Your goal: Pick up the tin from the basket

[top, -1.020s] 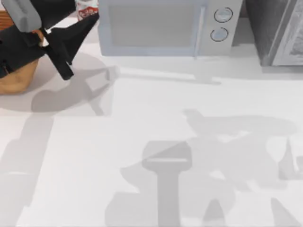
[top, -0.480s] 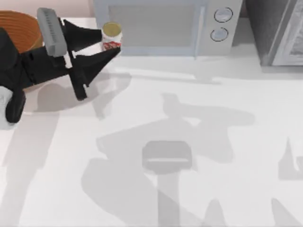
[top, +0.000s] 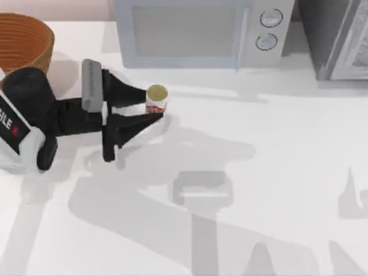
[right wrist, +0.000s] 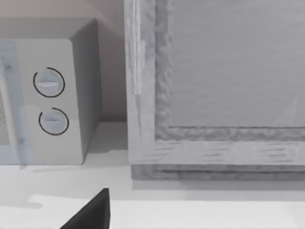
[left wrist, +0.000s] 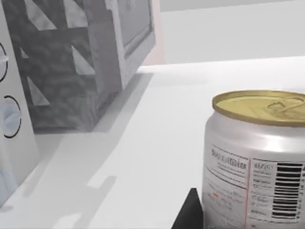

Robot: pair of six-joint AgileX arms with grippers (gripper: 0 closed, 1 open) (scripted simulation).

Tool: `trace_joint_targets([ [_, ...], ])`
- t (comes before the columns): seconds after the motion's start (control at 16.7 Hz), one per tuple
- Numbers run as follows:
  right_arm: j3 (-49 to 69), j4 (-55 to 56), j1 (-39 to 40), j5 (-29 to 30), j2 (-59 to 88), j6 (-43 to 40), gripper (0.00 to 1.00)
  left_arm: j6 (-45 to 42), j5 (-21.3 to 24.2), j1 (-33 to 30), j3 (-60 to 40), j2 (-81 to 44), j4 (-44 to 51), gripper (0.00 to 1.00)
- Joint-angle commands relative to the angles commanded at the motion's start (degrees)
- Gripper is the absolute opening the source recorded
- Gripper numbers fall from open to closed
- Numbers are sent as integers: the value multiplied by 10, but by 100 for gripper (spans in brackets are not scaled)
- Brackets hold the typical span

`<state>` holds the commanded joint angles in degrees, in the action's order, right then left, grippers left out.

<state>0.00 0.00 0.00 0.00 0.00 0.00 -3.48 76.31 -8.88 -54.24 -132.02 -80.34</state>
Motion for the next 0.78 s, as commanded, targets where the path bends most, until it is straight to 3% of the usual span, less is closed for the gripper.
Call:
trace_joint_targets([
  [0.36,0,0,0,0,0,0,100,-5,64,-12,-15,-97,-17,0],
  [0.72,0,0,0,0,0,0,100,-5,64,-12,-15,-97,-17,0],
  [0.78,0,0,0,0,0,0,100,-5,64,-12,-15,-97,-17,8],
])
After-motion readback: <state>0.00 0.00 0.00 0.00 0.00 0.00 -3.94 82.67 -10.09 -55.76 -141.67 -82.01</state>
